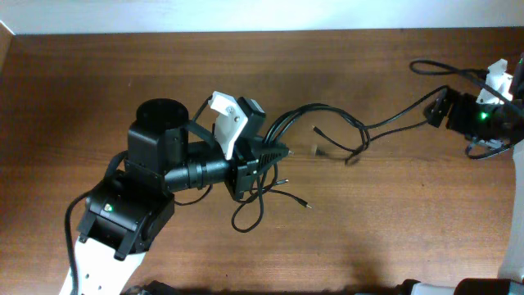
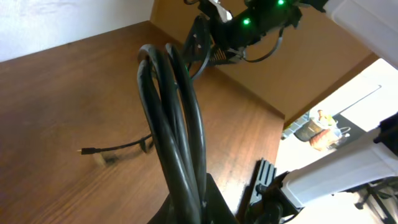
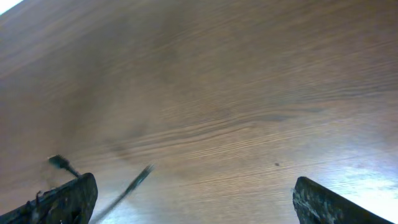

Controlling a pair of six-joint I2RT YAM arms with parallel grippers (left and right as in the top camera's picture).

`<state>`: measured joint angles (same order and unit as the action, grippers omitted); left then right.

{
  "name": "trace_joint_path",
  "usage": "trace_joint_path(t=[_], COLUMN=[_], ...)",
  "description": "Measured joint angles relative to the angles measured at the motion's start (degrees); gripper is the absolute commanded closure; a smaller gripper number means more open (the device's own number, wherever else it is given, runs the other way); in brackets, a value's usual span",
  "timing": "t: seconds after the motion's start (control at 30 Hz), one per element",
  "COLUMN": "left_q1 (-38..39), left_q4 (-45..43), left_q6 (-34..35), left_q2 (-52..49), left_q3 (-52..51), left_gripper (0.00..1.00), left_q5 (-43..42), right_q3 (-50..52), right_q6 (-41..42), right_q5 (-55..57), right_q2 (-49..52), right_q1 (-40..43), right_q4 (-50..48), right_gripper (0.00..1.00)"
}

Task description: Untangle cables

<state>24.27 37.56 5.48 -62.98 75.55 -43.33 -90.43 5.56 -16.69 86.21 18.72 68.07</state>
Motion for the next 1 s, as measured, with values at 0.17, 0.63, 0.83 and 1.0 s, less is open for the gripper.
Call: trace_joint_path(t=[0.17, 0.63, 0.83, 1.0], left_q1=[0.0, 0.0, 0.0, 0.0], left_q4=[0.0, 3.1, 7.6, 9.3], left_q6=[0.2, 7.7, 8.1, 8.0], left_q2=[0.0, 0.2, -1.6, -11.1], left_q3=[0.0, 0.0, 0.0, 0.0], left_gripper=[1.0, 1.0, 0.27, 0.01], left_q5=[0.8, 18.0, 27.3, 28.6], right_q3=[0.0, 0.0, 0.0, 0.0], right_q6=[-11.7, -34.2, -31.0, -30.2], right_q5=[-12.7, -31.6, -33.0, -32.6], right_q2=[0.0, -6.3, -18.1, -24.6], right_q1=[0.1, 0.1, 0.0, 0.1], right_q4=[5.5, 16.8, 18.6, 20.3], right_gripper=[0.01, 0.01, 0.01, 0.01])
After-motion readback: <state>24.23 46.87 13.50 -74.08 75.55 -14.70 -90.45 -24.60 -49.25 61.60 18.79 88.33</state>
